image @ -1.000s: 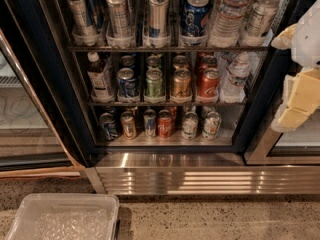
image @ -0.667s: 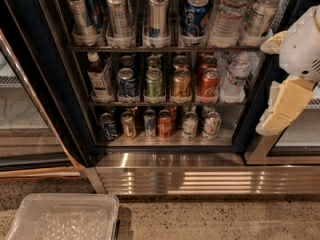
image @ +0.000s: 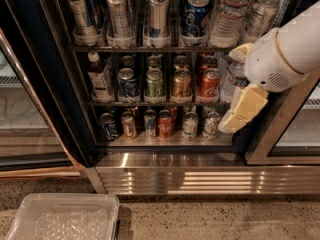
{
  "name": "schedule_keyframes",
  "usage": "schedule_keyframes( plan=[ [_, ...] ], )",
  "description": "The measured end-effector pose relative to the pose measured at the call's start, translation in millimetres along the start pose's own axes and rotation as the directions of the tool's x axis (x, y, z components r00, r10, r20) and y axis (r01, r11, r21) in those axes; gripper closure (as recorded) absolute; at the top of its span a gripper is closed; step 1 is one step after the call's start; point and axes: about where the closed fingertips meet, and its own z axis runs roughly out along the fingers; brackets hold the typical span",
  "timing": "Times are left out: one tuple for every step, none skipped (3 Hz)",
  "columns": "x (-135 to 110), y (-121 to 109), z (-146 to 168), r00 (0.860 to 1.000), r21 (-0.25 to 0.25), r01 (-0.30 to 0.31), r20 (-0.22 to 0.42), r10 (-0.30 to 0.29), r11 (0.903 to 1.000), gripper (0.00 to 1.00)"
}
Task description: Pick blue plastic bottle from middle shelf of fridge
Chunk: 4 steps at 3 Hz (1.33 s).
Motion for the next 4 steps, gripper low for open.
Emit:
schedule_keyframes(
  plan=[
    [-5.2, -1.2, 29.4, 0.994, -0.032, -0.024, 0.108, 0.028, 0.9992, 0.0],
    [-12.0, 3.0, 58.7, 0.982, -0.076, -0.021, 0.184, 0.035, 0.9969, 0.0],
    [-18.1, 11.3, 85.8, 0.981, -0.106, 0.005, 0.194, 0.016, 0.9944, 0.0],
    [-20.1, 7.4, 112.8, 0.988, -0.099, 0.01, 0.154, 0.005, 0.9951, 0.0]
  ],
)
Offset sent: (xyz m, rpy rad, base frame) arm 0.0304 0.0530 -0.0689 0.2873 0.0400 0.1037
